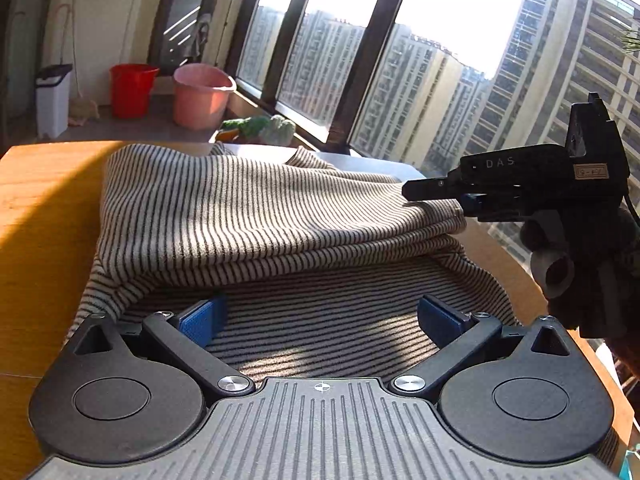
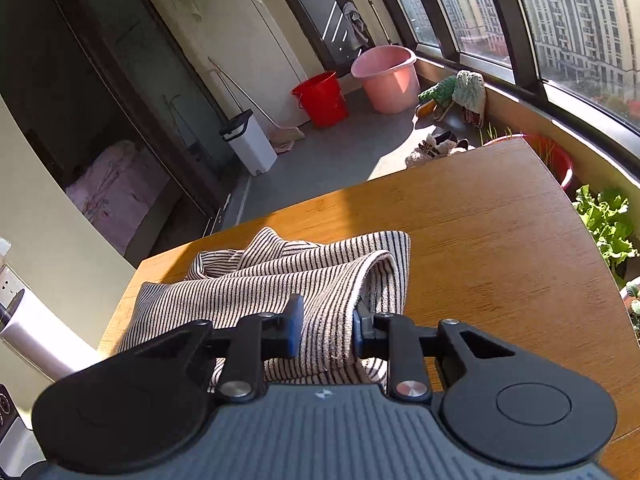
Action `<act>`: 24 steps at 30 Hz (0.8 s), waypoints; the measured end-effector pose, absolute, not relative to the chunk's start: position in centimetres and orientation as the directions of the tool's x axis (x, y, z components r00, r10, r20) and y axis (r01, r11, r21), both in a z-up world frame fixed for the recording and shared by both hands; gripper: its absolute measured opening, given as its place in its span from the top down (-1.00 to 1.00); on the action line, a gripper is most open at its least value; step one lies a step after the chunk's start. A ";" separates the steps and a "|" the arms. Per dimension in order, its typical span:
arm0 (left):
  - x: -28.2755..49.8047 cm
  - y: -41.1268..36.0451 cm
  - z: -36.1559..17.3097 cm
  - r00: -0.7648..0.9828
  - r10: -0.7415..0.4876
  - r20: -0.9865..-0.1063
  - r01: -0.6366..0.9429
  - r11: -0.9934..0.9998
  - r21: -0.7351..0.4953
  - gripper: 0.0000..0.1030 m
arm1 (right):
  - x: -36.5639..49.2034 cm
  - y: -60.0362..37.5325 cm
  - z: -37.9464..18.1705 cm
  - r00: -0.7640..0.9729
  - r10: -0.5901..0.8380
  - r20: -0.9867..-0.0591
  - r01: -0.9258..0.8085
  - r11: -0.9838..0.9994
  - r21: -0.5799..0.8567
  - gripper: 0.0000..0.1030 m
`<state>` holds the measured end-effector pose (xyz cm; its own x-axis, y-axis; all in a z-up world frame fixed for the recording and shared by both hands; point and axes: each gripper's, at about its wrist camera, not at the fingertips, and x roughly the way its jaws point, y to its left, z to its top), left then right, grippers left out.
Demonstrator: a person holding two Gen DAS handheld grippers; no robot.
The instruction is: Fold clothes
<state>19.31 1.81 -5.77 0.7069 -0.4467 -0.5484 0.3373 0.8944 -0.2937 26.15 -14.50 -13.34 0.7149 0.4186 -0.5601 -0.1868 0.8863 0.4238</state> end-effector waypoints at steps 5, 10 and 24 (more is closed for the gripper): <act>19.4 2.2 -5.7 0.711 -0.448 -0.542 0.327 0.893 -0.309 -1.00 | 25.1 -15.4 -8.9 0.811 0.449 -0.375 -0.262 0.852 0.453 0.91; 19.5 2.6 -5.7 0.708 -0.460 -0.536 0.326 0.886 -0.330 -1.00 | 25.1 -16.6 -11.2 0.809 0.392 -0.438 -0.176 0.872 0.456 0.91; 21.3 3.3 -0.2 0.770 -0.464 -0.438 0.353 0.881 -0.314 -1.00 | 22.7 -14.1 -11.8 0.819 0.303 -0.488 -0.156 0.935 0.319 0.38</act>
